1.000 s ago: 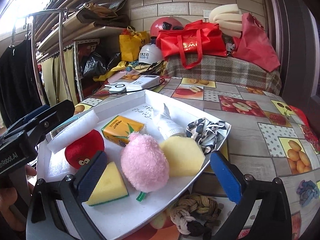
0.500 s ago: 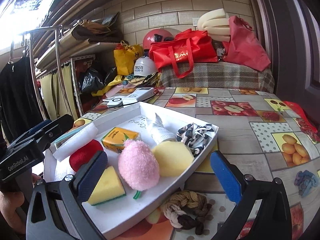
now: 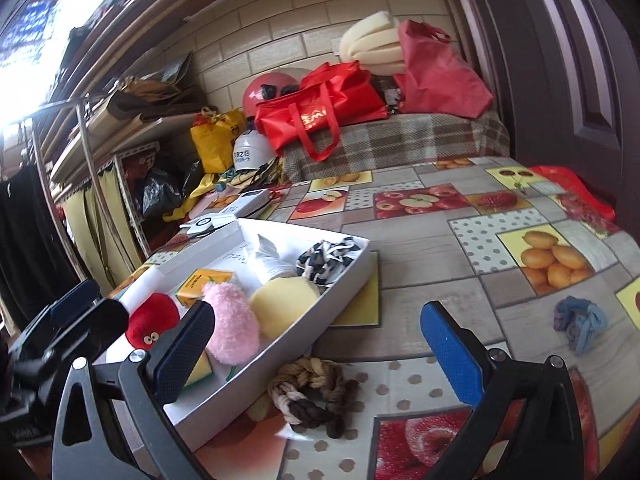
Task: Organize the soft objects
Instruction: 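Move both grippers out of the box toward the two knotted rope toys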
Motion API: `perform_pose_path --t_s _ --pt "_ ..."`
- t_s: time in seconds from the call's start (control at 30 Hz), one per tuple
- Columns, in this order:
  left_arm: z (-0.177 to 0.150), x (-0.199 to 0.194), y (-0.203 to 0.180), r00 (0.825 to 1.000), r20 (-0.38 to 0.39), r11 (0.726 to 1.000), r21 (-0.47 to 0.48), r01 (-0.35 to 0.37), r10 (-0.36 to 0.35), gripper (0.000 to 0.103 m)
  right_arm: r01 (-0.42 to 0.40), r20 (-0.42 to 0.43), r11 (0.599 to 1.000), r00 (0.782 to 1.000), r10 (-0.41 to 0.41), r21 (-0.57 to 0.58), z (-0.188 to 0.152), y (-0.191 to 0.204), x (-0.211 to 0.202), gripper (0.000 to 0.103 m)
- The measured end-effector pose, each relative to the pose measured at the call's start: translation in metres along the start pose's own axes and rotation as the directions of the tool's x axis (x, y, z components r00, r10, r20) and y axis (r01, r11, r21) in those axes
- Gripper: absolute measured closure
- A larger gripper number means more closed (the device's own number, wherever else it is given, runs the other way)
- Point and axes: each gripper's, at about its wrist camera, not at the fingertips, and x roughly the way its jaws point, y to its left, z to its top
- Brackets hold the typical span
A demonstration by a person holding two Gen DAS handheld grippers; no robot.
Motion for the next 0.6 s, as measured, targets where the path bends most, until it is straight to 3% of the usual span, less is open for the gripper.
perform_pose_path --t_s 0.17,0.27,0.43,0.5,0.6 --pt "-0.001 0.001 0.032 1.000 -0.011 0.990 -0.143 -0.020 0.019 0.000 0.024 -0.043 0.998 0.999 -0.022 0.059 -0.001 -0.019 0.000 0.000" --pt "-0.003 0.003 0.048 0.999 -0.027 0.974 -0.223 -0.040 0.035 0.000 0.039 -0.109 0.999 0.993 -0.036 0.018 -0.003 -0.028 0.000 0.000" --pt "-0.004 0.002 0.045 0.999 -0.027 0.976 -0.214 -0.037 0.032 0.000 -0.044 -0.247 0.994 0.969 0.019 -0.098 -0.013 -0.020 0.009 0.000" --pt "-0.003 0.002 0.041 0.999 -0.026 0.979 -0.199 -0.035 0.030 0.000 -0.078 -0.316 0.986 0.948 0.028 -0.149 -0.018 -0.009 0.020 0.001" --pt "-0.003 0.001 0.039 0.999 -0.025 0.981 -0.192 -0.033 0.029 0.000 -0.103 -0.446 0.970 0.895 -0.007 -0.222 -0.030 0.007 0.048 0.006"
